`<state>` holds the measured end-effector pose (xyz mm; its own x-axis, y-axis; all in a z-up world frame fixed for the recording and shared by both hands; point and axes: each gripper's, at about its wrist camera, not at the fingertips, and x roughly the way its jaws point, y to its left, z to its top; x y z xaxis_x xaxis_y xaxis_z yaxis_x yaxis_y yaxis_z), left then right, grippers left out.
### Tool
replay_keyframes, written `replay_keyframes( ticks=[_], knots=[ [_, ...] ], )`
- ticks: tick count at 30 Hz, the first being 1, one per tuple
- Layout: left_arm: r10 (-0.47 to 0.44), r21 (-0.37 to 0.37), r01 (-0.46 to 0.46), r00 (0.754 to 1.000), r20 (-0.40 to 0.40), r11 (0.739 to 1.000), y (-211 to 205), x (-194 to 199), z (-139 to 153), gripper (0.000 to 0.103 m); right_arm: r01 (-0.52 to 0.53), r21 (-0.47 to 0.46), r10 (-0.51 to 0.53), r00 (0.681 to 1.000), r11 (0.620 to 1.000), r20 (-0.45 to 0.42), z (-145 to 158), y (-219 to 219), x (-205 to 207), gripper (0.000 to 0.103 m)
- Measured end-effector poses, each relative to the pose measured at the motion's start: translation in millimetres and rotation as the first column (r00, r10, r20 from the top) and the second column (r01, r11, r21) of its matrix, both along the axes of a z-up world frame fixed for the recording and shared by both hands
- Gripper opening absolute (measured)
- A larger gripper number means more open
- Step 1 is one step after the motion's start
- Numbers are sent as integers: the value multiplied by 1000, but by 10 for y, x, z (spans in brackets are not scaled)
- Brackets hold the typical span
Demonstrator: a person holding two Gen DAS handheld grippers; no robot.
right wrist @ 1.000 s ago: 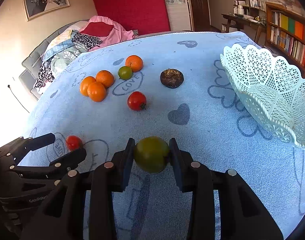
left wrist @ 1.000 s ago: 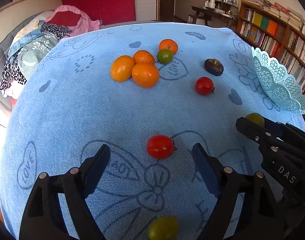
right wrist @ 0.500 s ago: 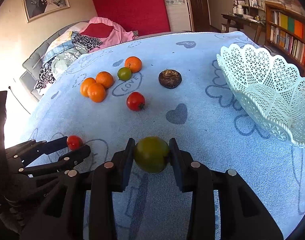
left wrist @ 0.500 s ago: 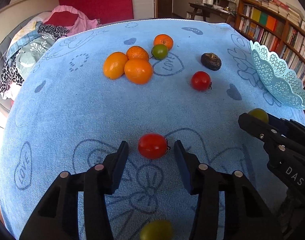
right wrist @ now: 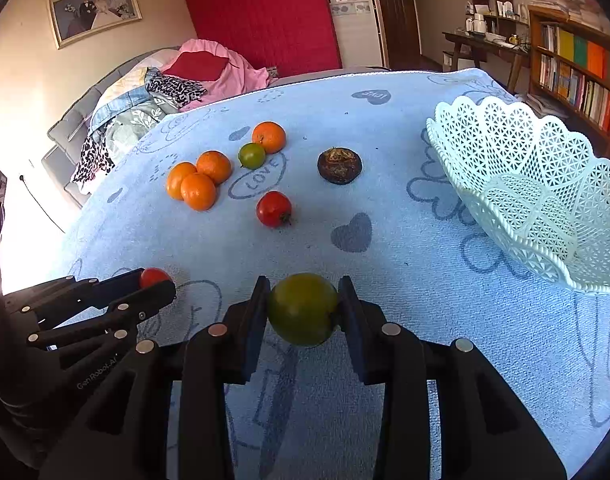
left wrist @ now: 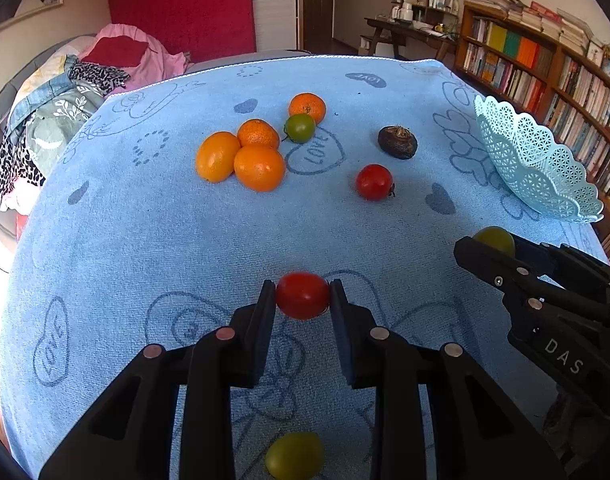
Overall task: Organize fruits
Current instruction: 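Grasp the red tomato with the left tool, then carry the red tomato into the white basket with the left tool while the right tool drops the green one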
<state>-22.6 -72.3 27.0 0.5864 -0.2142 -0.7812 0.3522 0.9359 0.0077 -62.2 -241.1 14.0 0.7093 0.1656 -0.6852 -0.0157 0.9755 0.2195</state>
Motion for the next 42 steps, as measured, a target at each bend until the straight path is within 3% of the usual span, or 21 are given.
replay_keyframes(
  ticks=[11,23,32,42],
  knots=[
    [21,-32,-20,1000,2,999,83,-26,63,28,6,11,-6,1000,1000,13,50,-32,-47,36],
    [-35,-37,39,995,98,999,-168,-102,427,28,42,-5,-41,994,999,104,431,-207,-211,36],
    [-115,-38,121,983,143,992,-636,-138,640,28,169,-37,-160,972,985,172,711,-750,-369,36],
    [-207,-33,215,965,162,976,-1354,-72,736,28,312,-9,-307,940,950,145,602,-1536,-334,36]
  ],
)
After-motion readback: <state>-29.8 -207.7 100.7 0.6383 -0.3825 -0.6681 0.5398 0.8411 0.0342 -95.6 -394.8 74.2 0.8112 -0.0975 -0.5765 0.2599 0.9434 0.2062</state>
